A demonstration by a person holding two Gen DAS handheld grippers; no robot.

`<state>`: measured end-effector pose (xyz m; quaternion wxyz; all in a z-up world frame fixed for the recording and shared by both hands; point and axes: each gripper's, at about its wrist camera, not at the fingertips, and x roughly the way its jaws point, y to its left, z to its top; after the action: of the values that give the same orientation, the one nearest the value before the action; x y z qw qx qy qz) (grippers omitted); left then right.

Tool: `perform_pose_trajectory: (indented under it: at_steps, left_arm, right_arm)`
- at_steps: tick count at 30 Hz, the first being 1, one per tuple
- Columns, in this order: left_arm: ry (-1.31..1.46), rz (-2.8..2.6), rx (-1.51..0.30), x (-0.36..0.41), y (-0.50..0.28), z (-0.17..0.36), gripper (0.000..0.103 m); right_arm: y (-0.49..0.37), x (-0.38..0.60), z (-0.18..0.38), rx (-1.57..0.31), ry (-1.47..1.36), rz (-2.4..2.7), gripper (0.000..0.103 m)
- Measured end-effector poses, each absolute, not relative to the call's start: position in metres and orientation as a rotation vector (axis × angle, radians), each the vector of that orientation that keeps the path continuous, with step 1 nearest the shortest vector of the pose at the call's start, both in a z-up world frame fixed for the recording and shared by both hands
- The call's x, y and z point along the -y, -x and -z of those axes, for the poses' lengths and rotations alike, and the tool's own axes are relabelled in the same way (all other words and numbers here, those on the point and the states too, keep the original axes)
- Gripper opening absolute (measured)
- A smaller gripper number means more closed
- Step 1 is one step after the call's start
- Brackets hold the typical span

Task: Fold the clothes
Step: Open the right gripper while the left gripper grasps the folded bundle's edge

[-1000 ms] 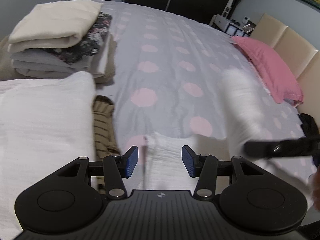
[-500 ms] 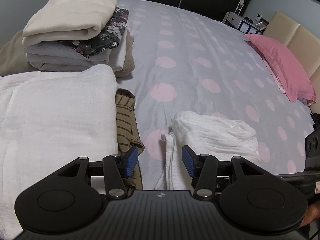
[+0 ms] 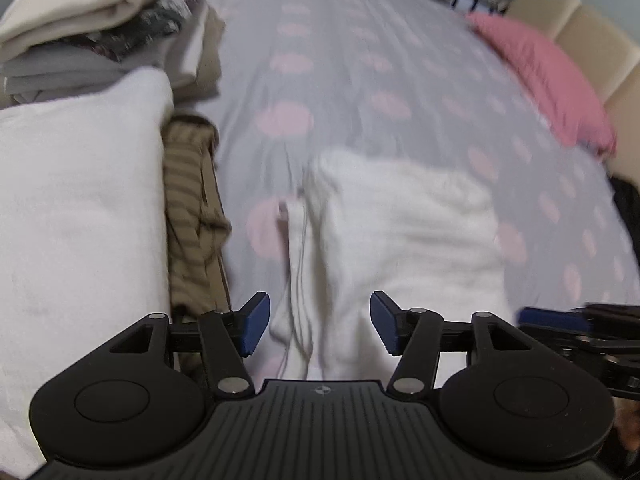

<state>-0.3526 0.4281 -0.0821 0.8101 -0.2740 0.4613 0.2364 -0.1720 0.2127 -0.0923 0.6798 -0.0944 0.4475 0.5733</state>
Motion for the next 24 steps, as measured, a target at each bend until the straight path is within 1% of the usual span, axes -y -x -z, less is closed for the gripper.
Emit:
perform_pose_trajectory:
  at_steps: [2, 4, 5, 7, 8, 9, 11, 12, 13, 14, 15, 16, 17, 21, 24]
  left_arm:
    - [0.6, -0.477, -0.995, -0.422, 0.354, 0.086, 0.054]
    - [0.626, -0.459, -1.001, -0.417, 0.355, 0.09, 0.054]
    - [0.634, -0.454, -1.008, -0.415, 0.354, 0.094, 0.054]
    - [0.63, -0.448, -1.025, -0.412, 0.352, 0.099, 0.05]
    - [0.623, -0.448, -1.03, -0.411, 0.351, 0.099, 0.042]
    - [0.616, -0.448, -1.034, -0.41, 0.35, 0.1, 0.028]
    - [0.609, -0.443, -1.033, -0.409, 0.348, 0.099, 0.018]
    - [0.605, -0.437, -1.026, -0.408, 0.348, 0.097, 0.012]
    - [0.589, -0.435, -1.022, -0.406, 0.347, 0.094, 0.011]
    - [0.566, -0.441, -1.014, -0.403, 0.346, 0.091, 0.009]
    - [0.543, -0.452, -1.007, -0.4, 0.345, 0.088, 0.009]
    - [0.525, -0.463, -0.995, -0.398, 0.346, 0.085, 0.008]
    - [0.513, -0.471, -0.985, -0.396, 0.348, 0.082, 0.008]
    - [0.445, -0.515, -1.011, -0.394, 0.35, 0.08, 0.008]
    - [0.448, -0.534, -1.09, -0.398, 0.341, 0.1, 0.008]
  right_arm:
    - [0.173, -0.19, 0.099, -0.97, 0.251, -1.266, 0.04]
    - [0.176, -0.173, 0.108, -0.947, 0.301, -1.247, 0.054]
    - [0.178, -0.165, 0.114, -0.942, 0.326, -1.242, 0.056]
    - [0.183, -0.157, 0.126, -0.949, 0.368, -1.249, 0.057]
    - [0.186, -0.156, 0.131, -0.947, 0.392, -1.249, 0.057]
    - [0.189, -0.156, 0.136, -0.937, 0.415, -1.249, 0.057]
    - [0.195, -0.159, 0.144, -0.892, 0.45, -1.254, 0.057]
    - [0.198, -0.16, 0.147, -0.865, 0.461, -1.254, 0.055]
    - [0.2, -0.162, 0.149, -0.843, 0.466, -1.256, 0.05]
    - [0.202, -0.163, 0.152, -0.824, 0.473, -1.255, 0.047]
    - [0.203, -0.164, 0.153, -0.81, 0.482, -1.252, 0.033]
    - [0.205, -0.165, 0.153, -0.8, 0.492, -1.252, 0.015]
    - [0.206, -0.165, 0.151, -0.8, 0.502, -1.264, 0.009]
    - [0.212, -0.165, 0.145, -0.803, 0.522, -1.325, 0.008]
    - [0.215, -0.171, 0.158, -0.83, 0.558, -1.331, 0.008]
